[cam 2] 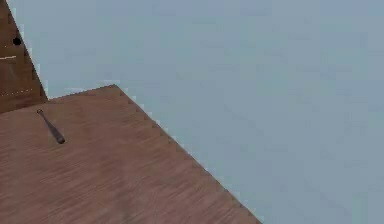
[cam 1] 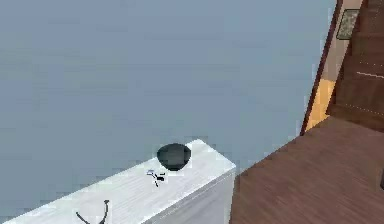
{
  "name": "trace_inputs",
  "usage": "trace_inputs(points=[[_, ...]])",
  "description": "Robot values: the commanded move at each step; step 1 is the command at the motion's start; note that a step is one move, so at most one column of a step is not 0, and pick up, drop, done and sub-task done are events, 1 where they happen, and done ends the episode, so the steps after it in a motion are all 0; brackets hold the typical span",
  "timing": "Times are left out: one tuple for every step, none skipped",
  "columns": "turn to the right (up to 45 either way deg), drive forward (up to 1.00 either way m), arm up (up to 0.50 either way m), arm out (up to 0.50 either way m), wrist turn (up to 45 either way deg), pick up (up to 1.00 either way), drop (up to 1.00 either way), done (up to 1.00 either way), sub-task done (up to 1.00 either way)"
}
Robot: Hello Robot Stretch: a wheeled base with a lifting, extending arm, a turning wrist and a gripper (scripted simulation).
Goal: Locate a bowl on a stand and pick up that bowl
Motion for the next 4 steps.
trace_inputs(points=[[-45.0,0.0,0.0,0.0,0.0,0.0,0.0,0.0,0.0],[-45.0,0.0,0.0,0.0,0.0,0.0,0.0,0.0,0.0],[45.0,0.0,0.0,0.0,0.0,0.0,0.0,0.0,0.0],[15.0,0.0,0.0,0.0,0.0,0.0,0.0,0.0,0.0]])
